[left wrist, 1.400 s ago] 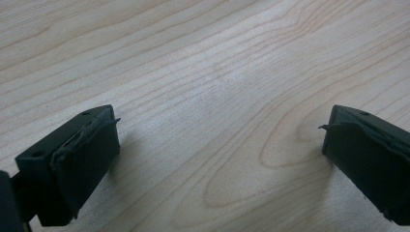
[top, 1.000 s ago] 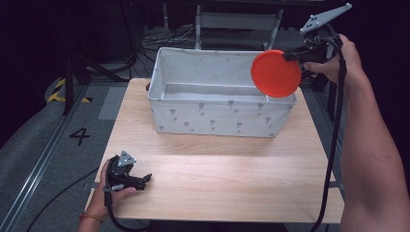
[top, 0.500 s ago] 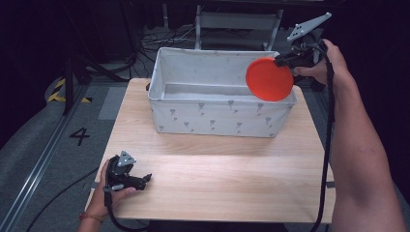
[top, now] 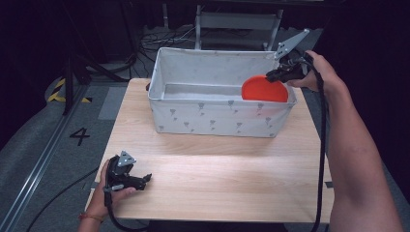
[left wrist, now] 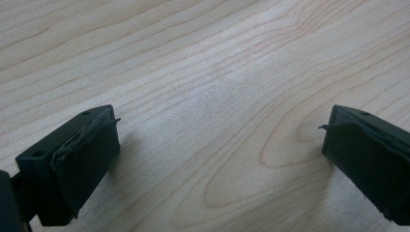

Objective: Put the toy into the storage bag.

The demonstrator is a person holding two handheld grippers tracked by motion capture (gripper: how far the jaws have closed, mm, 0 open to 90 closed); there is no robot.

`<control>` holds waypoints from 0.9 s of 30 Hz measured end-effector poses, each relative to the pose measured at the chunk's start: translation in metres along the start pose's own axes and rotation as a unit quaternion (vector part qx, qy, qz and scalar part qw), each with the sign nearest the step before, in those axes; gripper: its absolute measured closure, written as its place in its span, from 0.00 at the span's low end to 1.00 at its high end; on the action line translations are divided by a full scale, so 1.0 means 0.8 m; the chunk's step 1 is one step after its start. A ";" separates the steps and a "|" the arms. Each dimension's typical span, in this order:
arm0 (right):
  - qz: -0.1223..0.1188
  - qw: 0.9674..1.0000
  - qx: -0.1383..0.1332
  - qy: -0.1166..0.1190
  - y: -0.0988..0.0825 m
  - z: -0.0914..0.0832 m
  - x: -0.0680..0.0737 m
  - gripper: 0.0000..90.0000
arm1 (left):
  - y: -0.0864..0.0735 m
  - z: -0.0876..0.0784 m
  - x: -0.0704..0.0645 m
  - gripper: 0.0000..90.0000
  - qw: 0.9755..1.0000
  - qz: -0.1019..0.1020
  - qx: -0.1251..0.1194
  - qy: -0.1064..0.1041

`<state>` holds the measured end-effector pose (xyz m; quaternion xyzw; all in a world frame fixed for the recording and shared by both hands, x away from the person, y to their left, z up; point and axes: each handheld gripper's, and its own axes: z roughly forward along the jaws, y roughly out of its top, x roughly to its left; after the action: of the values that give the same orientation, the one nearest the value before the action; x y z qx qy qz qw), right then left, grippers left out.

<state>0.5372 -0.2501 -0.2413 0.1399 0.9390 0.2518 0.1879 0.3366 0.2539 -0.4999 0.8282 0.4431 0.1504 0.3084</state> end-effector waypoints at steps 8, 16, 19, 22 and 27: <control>-0.033 0.998 0.059 0.019 0.003 0.016 0.013 0.91 | 0.000 0.000 0.000 0.00 1.000 0.000 0.000 0.000; -0.056 0.990 0.122 0.044 0.004 0.036 0.019 0.91 | 0.000 0.000 0.000 0.00 1.000 0.001 0.000 0.000; -0.060 0.988 0.134 0.054 0.004 0.044 0.020 0.91 | 0.000 0.000 0.000 0.00 1.000 0.001 0.000 0.000; -0.059 0.985 0.146 0.067 0.004 0.049 0.020 0.91 | 0.000 0.000 0.000 0.00 1.000 0.001 0.000 0.000; -0.058 0.984 0.154 0.071 0.000 0.053 0.021 0.90 | 0.000 0.000 0.000 0.00 1.000 0.000 0.000 0.000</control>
<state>0.5400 -0.2263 -0.2796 0.0938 0.9840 0.1023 0.1113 0.3366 0.2539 -0.4999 0.8280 0.4433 0.1505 0.3085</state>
